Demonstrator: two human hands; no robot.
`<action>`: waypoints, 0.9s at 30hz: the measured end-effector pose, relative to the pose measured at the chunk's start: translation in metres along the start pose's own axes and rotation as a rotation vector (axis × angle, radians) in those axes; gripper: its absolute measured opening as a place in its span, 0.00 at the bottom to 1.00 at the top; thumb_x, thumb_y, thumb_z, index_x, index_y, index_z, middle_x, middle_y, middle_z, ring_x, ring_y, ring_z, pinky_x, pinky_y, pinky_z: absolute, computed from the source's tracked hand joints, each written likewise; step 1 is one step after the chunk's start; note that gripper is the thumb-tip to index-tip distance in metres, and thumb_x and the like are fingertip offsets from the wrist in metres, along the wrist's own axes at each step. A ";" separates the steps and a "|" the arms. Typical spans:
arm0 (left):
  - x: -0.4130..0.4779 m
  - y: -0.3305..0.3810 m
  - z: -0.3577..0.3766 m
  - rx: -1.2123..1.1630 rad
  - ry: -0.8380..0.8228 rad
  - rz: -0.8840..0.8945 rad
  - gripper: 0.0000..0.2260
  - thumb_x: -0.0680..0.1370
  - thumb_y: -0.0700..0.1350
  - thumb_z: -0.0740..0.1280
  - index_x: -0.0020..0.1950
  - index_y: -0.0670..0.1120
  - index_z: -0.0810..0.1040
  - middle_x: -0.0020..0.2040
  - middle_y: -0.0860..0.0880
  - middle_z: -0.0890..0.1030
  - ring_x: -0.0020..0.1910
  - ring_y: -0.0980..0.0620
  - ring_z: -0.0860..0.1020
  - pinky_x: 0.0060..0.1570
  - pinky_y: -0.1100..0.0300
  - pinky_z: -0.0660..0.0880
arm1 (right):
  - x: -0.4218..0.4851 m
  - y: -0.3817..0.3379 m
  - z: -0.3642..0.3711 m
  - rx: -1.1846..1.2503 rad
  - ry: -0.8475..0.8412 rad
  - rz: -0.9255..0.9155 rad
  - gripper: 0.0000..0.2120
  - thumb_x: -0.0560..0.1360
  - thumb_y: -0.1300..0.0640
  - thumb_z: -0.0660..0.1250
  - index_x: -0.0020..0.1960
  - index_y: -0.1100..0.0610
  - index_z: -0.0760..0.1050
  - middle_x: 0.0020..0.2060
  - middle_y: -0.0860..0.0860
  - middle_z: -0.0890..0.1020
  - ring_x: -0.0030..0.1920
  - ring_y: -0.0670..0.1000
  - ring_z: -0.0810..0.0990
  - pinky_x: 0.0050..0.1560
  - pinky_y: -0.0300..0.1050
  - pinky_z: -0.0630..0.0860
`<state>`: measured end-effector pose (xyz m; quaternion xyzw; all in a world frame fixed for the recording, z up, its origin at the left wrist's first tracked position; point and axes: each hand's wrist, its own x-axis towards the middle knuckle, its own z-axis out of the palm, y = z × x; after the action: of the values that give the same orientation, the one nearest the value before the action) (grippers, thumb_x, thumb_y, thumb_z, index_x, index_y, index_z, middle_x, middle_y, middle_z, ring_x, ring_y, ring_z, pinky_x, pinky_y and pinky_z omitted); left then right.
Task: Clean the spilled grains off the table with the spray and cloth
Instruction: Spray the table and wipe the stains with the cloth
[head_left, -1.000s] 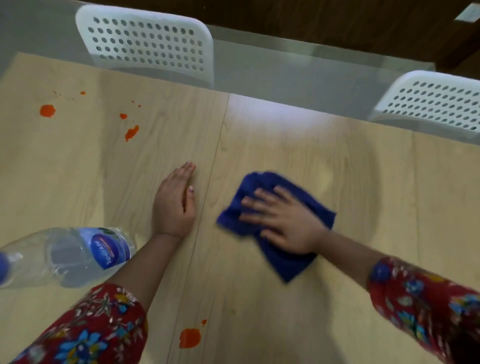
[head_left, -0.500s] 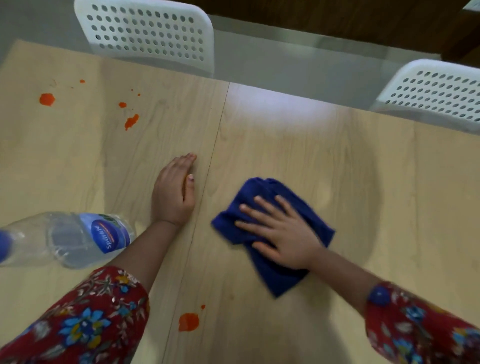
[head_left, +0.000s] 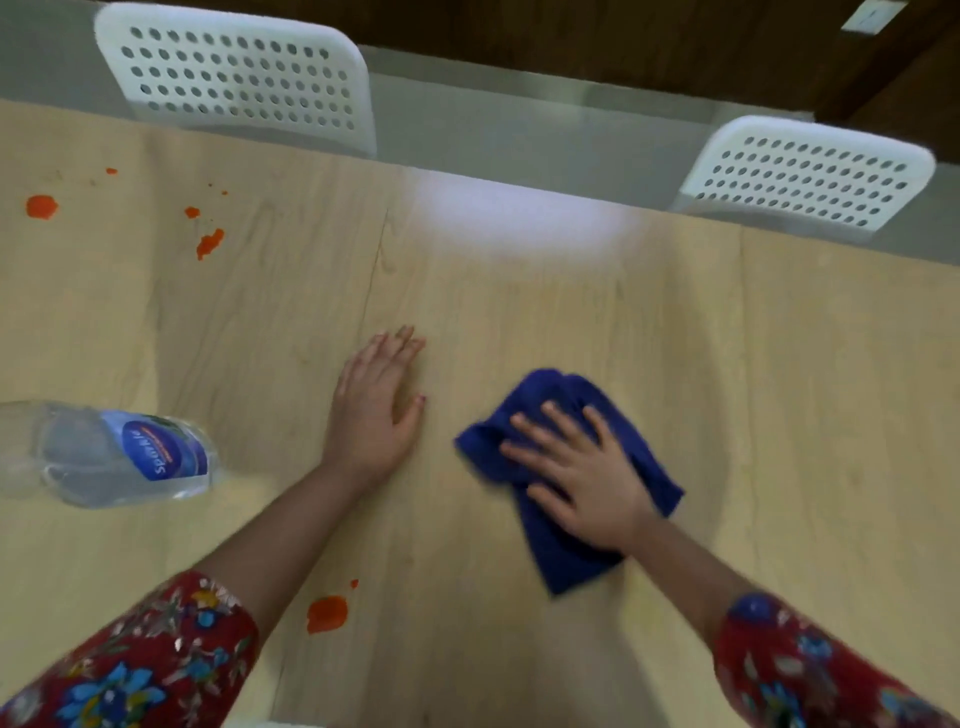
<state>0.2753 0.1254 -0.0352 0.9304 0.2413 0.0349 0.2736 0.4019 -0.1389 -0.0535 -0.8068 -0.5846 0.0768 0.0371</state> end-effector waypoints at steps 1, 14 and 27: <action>-0.006 0.018 0.009 -0.035 -0.074 -0.015 0.31 0.75 0.59 0.54 0.78 0.53 0.57 0.79 0.55 0.56 0.78 0.53 0.52 0.75 0.51 0.49 | 0.001 0.025 -0.002 -0.018 0.016 0.097 0.25 0.80 0.41 0.52 0.77 0.39 0.55 0.78 0.42 0.56 0.79 0.51 0.51 0.73 0.65 0.53; -0.011 0.063 0.044 0.263 -0.453 -0.102 0.46 0.61 0.77 0.41 0.70 0.61 0.24 0.73 0.55 0.23 0.71 0.49 0.24 0.70 0.44 0.31 | -0.052 0.059 -0.002 -0.021 0.029 0.314 0.24 0.81 0.41 0.49 0.77 0.37 0.54 0.78 0.39 0.54 0.79 0.49 0.50 0.70 0.74 0.45; -0.009 0.066 0.037 0.235 -0.484 -0.126 0.49 0.60 0.79 0.46 0.73 0.62 0.28 0.72 0.57 0.23 0.72 0.51 0.25 0.71 0.46 0.31 | -0.017 0.146 -0.017 0.128 0.138 0.764 0.26 0.82 0.44 0.46 0.79 0.46 0.54 0.79 0.45 0.53 0.78 0.50 0.51 0.76 0.58 0.50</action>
<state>0.3031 0.0545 -0.0318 0.9202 0.2286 -0.2337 0.2152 0.5366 -0.2008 -0.0577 -0.9656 -0.2324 0.0669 0.0956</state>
